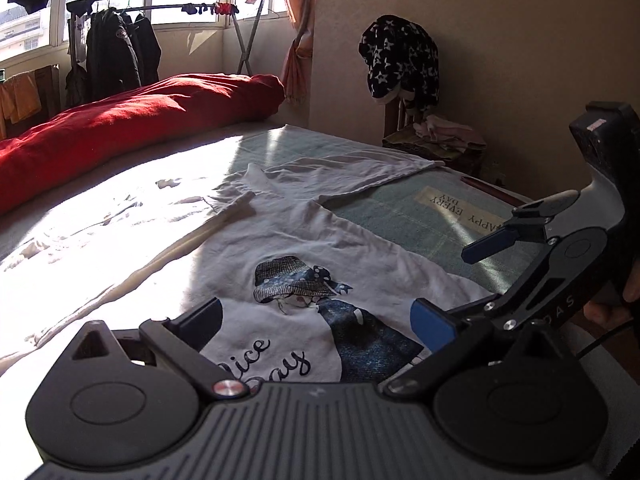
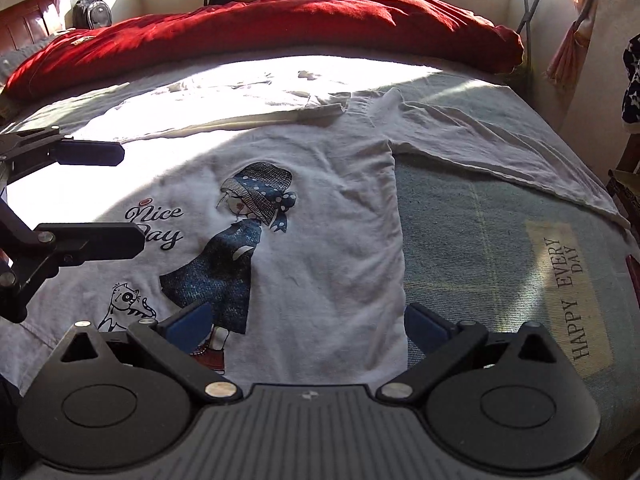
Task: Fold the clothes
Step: 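Grasp the 'Nice Day' sleeve cuff with the right gripper and lift it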
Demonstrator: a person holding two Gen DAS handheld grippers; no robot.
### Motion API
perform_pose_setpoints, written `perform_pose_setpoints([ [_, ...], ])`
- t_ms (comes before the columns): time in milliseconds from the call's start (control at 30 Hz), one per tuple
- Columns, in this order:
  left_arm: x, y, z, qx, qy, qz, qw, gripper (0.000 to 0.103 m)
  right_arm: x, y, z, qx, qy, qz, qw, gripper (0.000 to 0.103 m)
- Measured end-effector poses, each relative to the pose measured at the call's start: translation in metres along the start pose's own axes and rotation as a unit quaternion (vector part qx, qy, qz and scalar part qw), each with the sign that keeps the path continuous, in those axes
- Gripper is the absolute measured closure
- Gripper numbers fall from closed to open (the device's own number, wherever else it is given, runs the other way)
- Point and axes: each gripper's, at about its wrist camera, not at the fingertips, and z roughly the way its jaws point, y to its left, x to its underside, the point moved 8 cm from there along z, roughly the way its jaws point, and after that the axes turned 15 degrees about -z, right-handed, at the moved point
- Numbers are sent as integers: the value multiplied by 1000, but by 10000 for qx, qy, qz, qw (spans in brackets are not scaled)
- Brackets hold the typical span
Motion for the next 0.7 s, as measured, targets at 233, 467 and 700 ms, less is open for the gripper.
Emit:
perform_pose_setpoints([
  [233, 7, 4, 13, -79, 197, 30, 9998, 3, -18, -48, 1, -620, -579, 1211, 9890, 0],
  [467, 6, 6, 18, 6, 248, -68, 9997, 3, -50, -102, 18, -961, -1053, 2009, 9692, 0],
  [700, 5, 7, 21, 58, 247, -82, 9996, 3, -62, -198, 39, -868, -1452, 3089, 9359, 0],
])
